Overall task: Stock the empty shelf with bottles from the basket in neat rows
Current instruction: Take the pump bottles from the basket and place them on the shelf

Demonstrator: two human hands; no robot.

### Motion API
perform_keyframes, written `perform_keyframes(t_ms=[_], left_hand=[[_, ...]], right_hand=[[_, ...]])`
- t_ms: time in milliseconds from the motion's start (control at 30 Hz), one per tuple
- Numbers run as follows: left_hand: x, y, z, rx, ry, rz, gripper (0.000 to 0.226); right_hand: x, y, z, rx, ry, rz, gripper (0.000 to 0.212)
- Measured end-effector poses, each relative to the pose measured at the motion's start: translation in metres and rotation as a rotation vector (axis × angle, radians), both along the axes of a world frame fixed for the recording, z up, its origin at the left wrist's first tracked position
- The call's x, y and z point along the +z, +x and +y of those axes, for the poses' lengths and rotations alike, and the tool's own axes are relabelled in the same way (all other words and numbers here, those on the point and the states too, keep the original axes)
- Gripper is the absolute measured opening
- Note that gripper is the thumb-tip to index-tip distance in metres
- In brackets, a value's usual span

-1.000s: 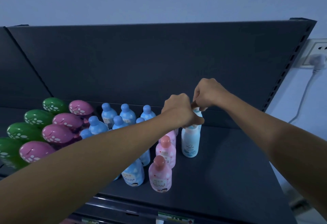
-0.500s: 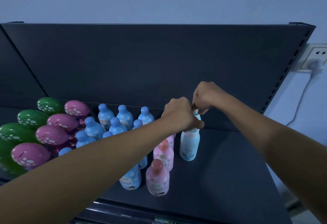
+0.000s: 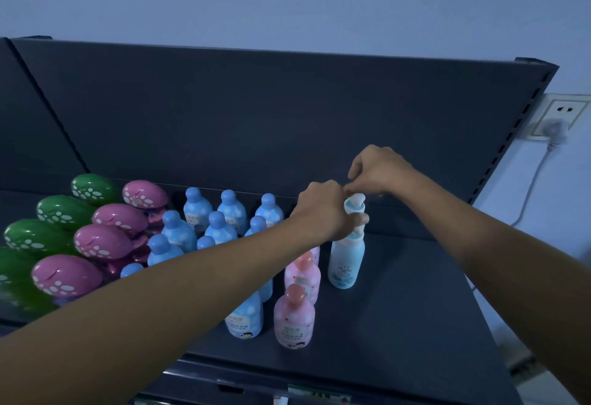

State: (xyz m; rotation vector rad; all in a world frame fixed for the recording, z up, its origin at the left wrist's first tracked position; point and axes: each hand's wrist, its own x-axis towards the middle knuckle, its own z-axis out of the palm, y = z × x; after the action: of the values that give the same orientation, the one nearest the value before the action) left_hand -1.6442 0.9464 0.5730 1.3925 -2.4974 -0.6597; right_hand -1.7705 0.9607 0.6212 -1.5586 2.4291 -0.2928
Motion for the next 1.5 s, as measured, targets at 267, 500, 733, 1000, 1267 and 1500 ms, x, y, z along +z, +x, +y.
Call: perform_keyframes(t_ms=[267, 500, 733, 1000, 1267, 1500], left_hand=[[0.03, 0.071, -0.008, 0.081, -0.104, 0.051, 0.028], [0.04, 0.199, -0.014, 0.101, -0.131, 0.038, 0.024], [0.021, 0.332, -0.008, 0.036, -0.2, -0.024, 0.022], [-0.019, 0.435, 0.002, -0.035, -0.158, -0.052, 0.022], [-0.109, 0.49, 0.017, -0.049, -0.01, -0.1, 0.019], [-0.252, 0.522, 0.047, -0.037, 0.201, -0.235, 0.021]], right_hand=[[0.022, 0.054, 0.01, 0.01, -0.093, 0.04, 0.034], [0.024, 0.154, 0.028, 0.025, -0.131, 0.048, 0.026], [0.009, 0.278, 0.045, 0.018, -0.094, 0.04, 0.029], [-0.044, 0.396, 0.075, 0.067, -0.043, -0.018, 0.027], [-0.137, 0.458, 0.103, 0.086, 0.089, -0.127, 0.02], [-0.276, 0.493, 0.126, 0.031, 0.286, -0.202, 0.018]])
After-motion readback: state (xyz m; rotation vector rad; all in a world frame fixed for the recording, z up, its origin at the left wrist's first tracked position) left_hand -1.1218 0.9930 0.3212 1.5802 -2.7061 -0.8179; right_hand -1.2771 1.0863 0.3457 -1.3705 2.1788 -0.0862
